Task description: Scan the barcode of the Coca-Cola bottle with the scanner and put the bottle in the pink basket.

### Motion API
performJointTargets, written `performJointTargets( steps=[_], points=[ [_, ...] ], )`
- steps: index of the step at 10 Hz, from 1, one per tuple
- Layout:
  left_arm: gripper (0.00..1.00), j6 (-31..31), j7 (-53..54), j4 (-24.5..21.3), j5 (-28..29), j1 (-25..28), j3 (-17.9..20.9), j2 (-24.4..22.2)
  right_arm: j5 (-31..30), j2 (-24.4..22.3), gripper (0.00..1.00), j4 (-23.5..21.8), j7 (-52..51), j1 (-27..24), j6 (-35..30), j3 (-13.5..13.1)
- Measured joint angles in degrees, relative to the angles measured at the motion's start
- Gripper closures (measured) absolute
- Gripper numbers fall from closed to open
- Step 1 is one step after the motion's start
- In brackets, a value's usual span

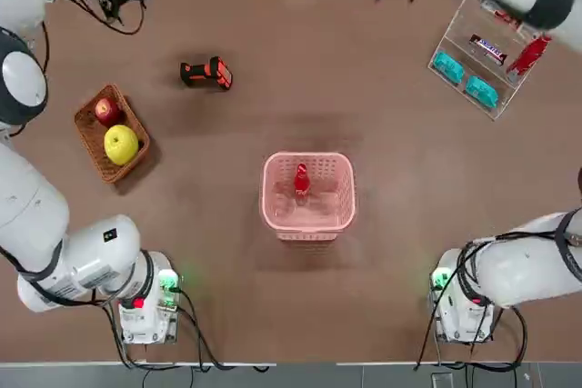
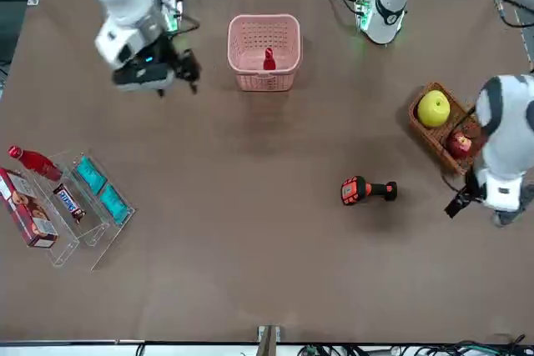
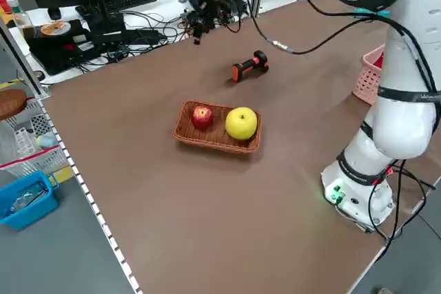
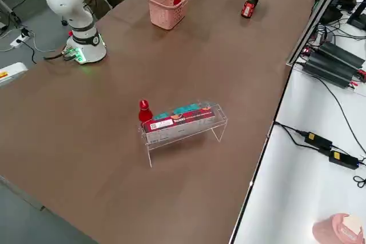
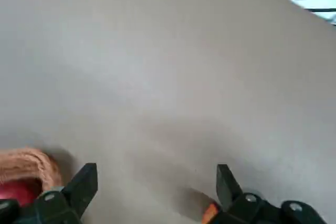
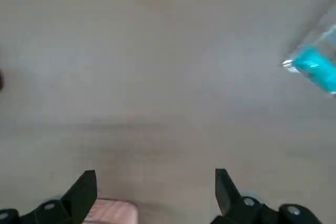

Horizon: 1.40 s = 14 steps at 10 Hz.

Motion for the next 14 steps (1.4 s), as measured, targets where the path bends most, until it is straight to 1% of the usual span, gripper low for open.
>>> performJointTargets(
  steps=[1, 2, 3, 4, 5, 7, 9, 11, 13, 14],
  points=[
    [0.00, -6.66, 2.89, 4.25, -1.98, 0.05, 0.04, -0.88, -0.06, 0.28, 0.00, 2.97, -3.56, -4.53, -3.41, -0.63],
    [0.00, -13.50, 5.90, 8.78, -3.90, 0.07, 0.05, -1.62, -0.32, 0.86, 0.00, 5.07, -6.34, -7.27, -5.04, -2.22],
    [0.00, -19.50, 10.31, 12.65, -5.27, 0.28, 0.11, -2.47, -0.61, 1.56, 0.00, 6.23, -9.37, -9.29, -5.58, -4.44],
    [0.00, -23.84, 15.82, 15.55, -5.73, 0.66, 0.24, -3.41, -1.32, 2.21, 0.00, 6.75, -11.57, -11.61, -6.81, -5.46],
    [0.00, -26.29, 22.18, 17.15, -6.00, 1.51, 0.62, -4.79, -2.11, 2.61, 0.00, 6.90, -14.23, -13.71, -8.24, -5.78],
    [0.00, -29.01, 30.07, 17.79, -8.57, 3.07, 1.90, -7.99, -3.20, 2.83, 0.00, 7.18, -17.70, -15.37, -8.56, -6.75],
    [0.00, -30.76, 32.85, 17.79, -9.45, 3.10, 2.76, -9.97, -3.22, 2.86, 0.00, 7.43, -18.36, -15.94, -9.09, -7.27],
    [0.00, -32.67, 32.40, 17.82, -9.57, 2.70, 1.03, -11.29, -3.22, 2.87, 0.00, 7.45, -18.38, -16.05, -9.30, -7.30],
    [0.00, -34.91, 27.06, 18.23, -9.58, 1.98, -2.63, -12.82, -3.22, 2.87, 0.00, 7.49, -18.43, -16.05, -9.28, -7.26],
    [0.00, -35.67, 25.58, 18.37, -9.58, 1.37, -3.55, -13.34, -3.22, 2.87, 0.00, 7.49, -18.44, -16.05, -9.28, -7.21]
  ],
)
